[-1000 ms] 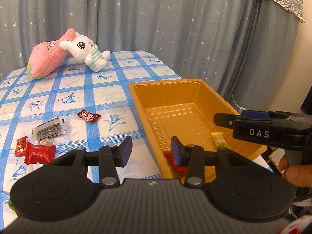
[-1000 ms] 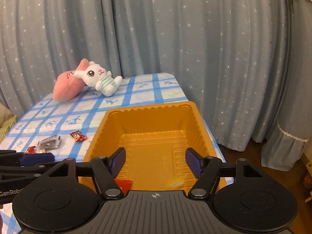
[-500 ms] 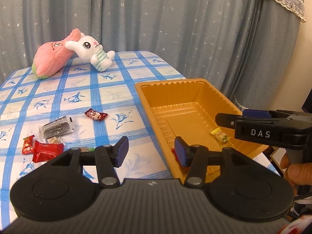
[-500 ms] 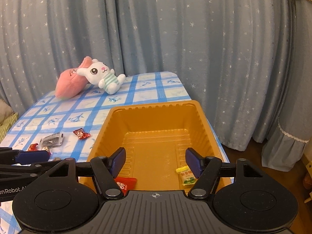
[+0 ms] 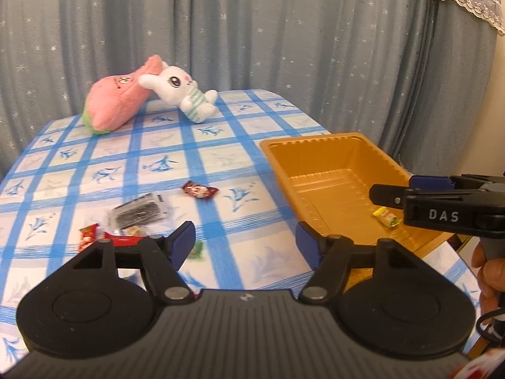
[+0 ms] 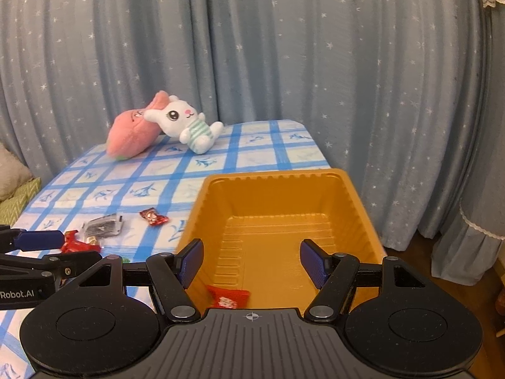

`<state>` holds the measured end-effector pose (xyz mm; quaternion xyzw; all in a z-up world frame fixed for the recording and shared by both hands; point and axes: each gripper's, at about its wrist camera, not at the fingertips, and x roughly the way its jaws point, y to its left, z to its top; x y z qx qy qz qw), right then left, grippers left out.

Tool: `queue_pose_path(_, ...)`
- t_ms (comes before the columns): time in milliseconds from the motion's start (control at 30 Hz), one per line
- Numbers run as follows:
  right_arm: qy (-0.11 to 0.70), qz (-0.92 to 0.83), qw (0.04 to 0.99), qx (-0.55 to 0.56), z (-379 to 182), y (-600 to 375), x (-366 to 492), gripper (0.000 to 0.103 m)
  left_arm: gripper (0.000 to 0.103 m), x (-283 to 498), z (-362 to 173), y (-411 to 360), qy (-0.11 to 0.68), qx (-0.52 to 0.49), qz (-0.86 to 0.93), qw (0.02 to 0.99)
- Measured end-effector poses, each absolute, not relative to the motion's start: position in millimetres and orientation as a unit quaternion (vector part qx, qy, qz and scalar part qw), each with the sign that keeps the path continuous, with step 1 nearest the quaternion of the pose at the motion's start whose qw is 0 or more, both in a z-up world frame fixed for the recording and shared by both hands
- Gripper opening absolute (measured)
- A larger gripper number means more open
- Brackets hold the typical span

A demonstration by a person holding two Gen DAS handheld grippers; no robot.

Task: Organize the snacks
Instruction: 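Move both tools back over the scattered candies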

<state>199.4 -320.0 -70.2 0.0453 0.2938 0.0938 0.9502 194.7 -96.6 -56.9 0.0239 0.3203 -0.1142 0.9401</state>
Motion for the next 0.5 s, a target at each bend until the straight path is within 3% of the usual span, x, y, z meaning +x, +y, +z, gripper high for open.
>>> queue_pose_path(500,0.269,0.163,0.949,0.027,-62.2,-254.6,190.3,0.068,0.076,175.4,-59.8,2.2,0.319,0.051,-0.045,0.945)
